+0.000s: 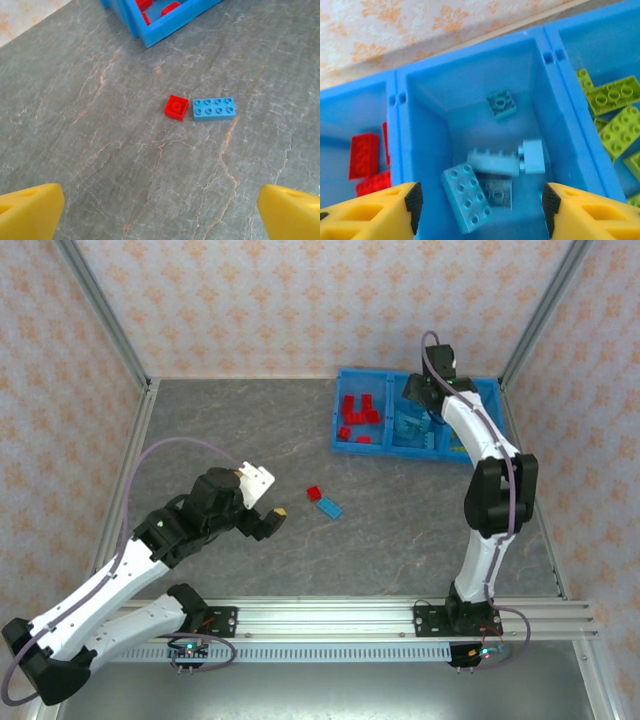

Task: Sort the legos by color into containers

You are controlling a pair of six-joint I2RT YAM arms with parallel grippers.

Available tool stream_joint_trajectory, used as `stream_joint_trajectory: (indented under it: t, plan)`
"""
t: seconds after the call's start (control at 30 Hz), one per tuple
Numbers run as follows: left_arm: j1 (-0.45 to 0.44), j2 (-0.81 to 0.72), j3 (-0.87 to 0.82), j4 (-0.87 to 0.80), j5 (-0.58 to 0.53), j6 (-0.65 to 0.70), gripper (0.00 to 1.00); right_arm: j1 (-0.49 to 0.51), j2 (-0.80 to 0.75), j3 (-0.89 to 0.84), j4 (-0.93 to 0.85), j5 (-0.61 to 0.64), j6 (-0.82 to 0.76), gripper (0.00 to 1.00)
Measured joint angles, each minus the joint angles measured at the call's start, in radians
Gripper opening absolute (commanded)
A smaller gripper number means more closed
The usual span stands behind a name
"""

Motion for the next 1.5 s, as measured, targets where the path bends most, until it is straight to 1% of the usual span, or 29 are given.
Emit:
stream_joint_trajectory:
  t: [0.1, 0.17, 0.27, 0.33, 0.4, 0.47, 0.57, 0.63, 0.73, 0.87, 0.93, 1.1, 1.23, 1.3, 1.5]
  plan:
    - [0.005, 0.064, 0.053, -0.002, -0.042, -0.108, 1.00, 0.006, -0.185, -0.179, 0.007, -0.074, 0.023, 0.68]
    - [0.005, 0.114, 0.093, -0.002, -0.081, -0.210, 0.99, 0.025, -0.335, -0.288, 0.002, -0.129, 0.040, 0.70]
    - [0.005, 0.192, 0.135, -0.002, -0.138, -0.392, 0.97, 0.089, -0.537, -0.382, -0.020, -0.199, 0.055, 0.72]
    - [0.005, 0.249, 0.150, -0.003, -0.164, -0.529, 0.96, 0.153, -0.632, -0.410, -0.047, -0.231, 0.060, 0.74]
    - [0.005, 0.319, 0.169, -0.006, -0.170, -0.658, 0.96, 0.225, -0.702, -0.433, -0.083, -0.266, 0.074, 0.75]
    - [0.005, 0.406, 0.196, -0.007, -0.162, -0.769, 0.96, 0.276, -0.746, -0.463, -0.126, -0.321, 0.103, 0.77]
    - [0.005, 0.547, 0.239, -0.005, -0.128, -0.893, 0.95, 0.308, -0.767, -0.515, -0.182, -0.404, 0.167, 0.79]
    - [0.005, 0.626, 0.260, 0.003, -0.105, -0.948, 0.95, 0.323, -0.768, -0.550, -0.202, -0.438, 0.207, 0.80]
    - [0.005, 0.743, 0.294, 0.017, -0.079, -1.006, 0.93, 0.339, -0.773, -0.591, -0.224, -0.473, 0.244, 0.82]
    - [0.005, 0.900, 0.380, 0.033, -0.045, -1.049, 0.88, 0.341, -0.783, -0.597, -0.237, -0.484, 0.255, 0.83]
    - [0.005, 0.952, 0.406, 0.048, -0.025, -1.064, 0.86, 0.341, -0.788, -0.598, -0.237, -0.483, 0.255, 0.83]
    - [0.005, 1.050, 0.449, 0.071, 0.016, -1.084, 0.69, 0.341, -0.795, -0.622, -0.237, -0.483, 0.262, 0.83]
    - [0.005, 1.111, 0.463, 0.089, 0.037, -1.094, 0.52, 0.341, -0.795, -0.640, -0.237, -0.483, 0.274, 0.83]
    - [0.005, 1.120, 0.462, 0.087, 0.037, -1.093, 0.47, 0.341, -0.796, -0.640, -0.236, -0.483, 0.277, 0.83]
    - [0.010, 1.107, 0.460, 0.105, 0.061, -1.090, 0.25, 0.341, -0.804, -0.640, -0.235, -0.481, 0.288, 0.83]
